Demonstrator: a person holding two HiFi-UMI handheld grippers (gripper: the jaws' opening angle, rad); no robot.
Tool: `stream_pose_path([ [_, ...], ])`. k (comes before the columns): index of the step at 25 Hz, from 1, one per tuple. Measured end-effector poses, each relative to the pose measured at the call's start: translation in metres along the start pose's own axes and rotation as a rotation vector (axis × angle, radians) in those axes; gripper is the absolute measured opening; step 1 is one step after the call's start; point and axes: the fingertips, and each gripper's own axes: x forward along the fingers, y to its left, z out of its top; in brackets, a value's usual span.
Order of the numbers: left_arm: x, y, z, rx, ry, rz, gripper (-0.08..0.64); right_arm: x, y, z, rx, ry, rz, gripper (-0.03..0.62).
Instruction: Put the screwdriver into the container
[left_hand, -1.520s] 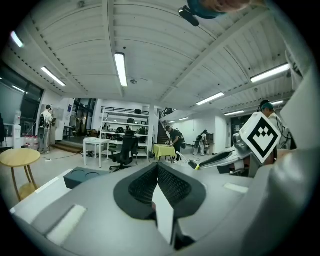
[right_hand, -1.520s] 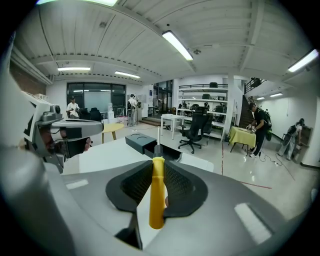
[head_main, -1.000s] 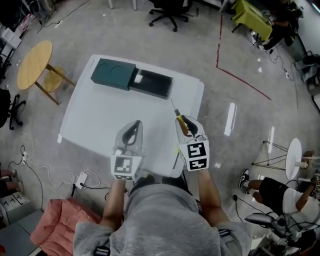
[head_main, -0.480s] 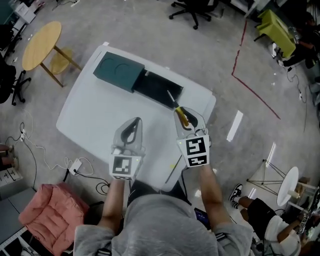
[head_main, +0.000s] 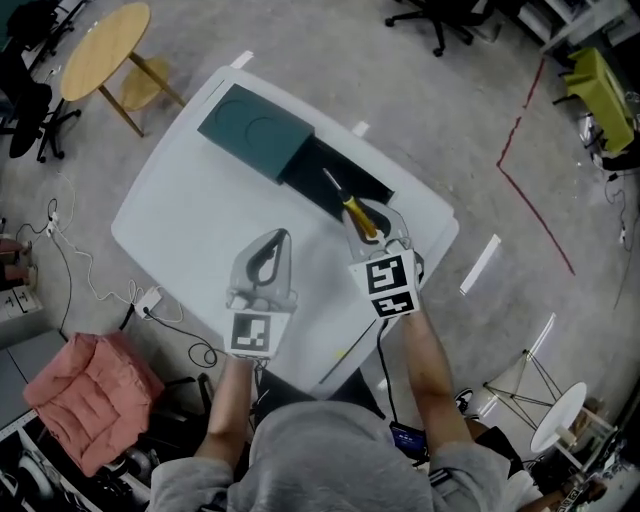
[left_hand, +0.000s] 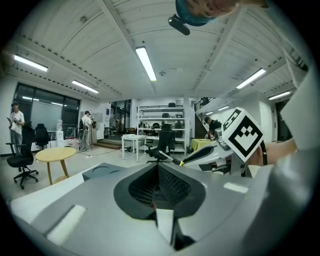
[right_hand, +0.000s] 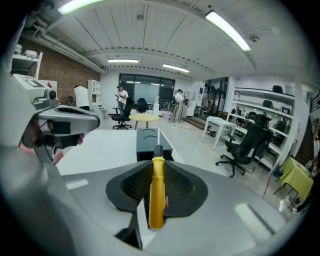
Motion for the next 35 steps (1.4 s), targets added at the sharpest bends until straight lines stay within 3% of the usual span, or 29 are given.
stream_pose_path([
  [9, 0.032, 0.025, -0.041, -0.032, 0.062, 0.065, 0.011, 0.074, 0.0, -0.02, -0.03, 0.074, 0.105, 0.075],
  [14, 0.044, 0.037, -0.056, -0.07, 0.081, 0.097, 0.011, 0.105, 0.001, -0.04, -0.033, 0.165, 0.154, 0.075],
  [18, 0.051, 0.044, -0.068, -0.078, 0.105, 0.102, 0.011, 0.122, 0.002, -0.054, -0.027, 0.24, 0.175, 0.075],
  [35, 0.061, 0.048, -0.091, -0.101, 0.146, 0.07, 0.011, 0.147, 0.013, -0.087, -0.022, 0.399, 0.221, 0.078],
])
